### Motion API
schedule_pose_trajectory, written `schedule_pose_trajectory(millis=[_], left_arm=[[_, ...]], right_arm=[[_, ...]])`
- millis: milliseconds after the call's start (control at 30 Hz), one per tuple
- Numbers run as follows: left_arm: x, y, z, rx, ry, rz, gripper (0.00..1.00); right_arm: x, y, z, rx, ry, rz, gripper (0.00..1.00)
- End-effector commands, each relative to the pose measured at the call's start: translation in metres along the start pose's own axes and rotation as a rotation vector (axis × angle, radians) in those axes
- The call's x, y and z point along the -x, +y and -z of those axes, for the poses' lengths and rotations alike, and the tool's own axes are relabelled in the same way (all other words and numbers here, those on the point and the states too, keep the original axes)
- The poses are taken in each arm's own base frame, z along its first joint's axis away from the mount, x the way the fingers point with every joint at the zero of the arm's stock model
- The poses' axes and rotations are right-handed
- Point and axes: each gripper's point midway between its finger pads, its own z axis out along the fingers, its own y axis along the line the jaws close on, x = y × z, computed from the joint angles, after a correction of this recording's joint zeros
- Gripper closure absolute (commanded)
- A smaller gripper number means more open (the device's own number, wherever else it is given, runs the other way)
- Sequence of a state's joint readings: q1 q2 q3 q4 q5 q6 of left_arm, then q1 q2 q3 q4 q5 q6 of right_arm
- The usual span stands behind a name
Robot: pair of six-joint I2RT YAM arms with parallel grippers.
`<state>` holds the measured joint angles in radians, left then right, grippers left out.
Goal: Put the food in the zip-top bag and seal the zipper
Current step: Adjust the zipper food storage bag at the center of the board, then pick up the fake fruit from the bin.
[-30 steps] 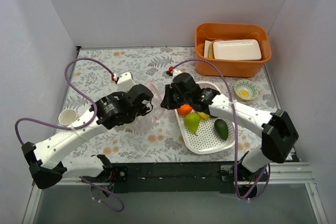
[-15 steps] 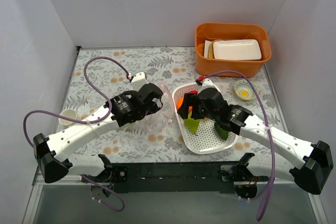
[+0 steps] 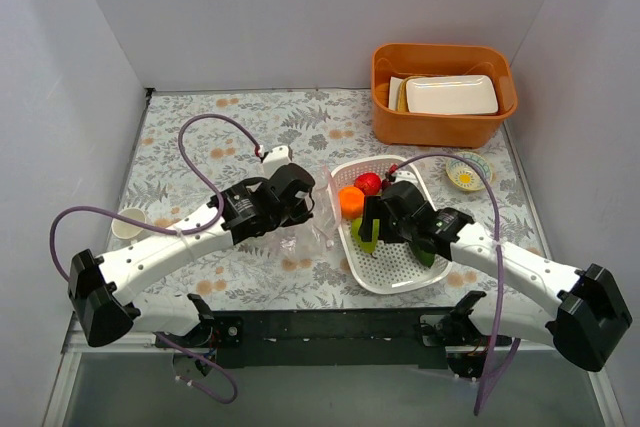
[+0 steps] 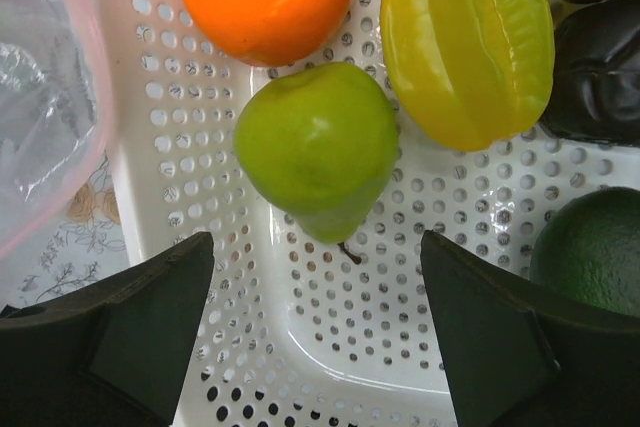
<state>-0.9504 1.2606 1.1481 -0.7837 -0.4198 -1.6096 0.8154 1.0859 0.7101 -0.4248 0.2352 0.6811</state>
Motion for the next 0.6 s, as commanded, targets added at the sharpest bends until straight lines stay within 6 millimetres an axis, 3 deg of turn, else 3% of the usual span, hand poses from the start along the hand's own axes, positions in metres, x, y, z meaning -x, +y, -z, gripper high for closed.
schedule_pose_trajectory(millis=[0,300,400,567], left_arm=[[-0.006,0.005,0.007,-0.026,0.021,-0.006,1.0],[-0.013,0.023,0.013,-0.001,0.029,0.001,1.0],[-0.013,0.024,0.013,0.005,0.03,0.0,1.0],[-0.012,0.021,0.01,0.005,0.03,-0.011,1.0]], right_arm=[[0.016,0.009,-0.013,0.049,-0.02,0.034,0.09],[0.023,0.019,-0.036,0.097,0.034,0.053,0.09],[0.019,0.021,-0.041,0.109,0.056,0.054,0.12],[0.015,0.024,-0.047,0.121,0.079,0.053,0.27]])
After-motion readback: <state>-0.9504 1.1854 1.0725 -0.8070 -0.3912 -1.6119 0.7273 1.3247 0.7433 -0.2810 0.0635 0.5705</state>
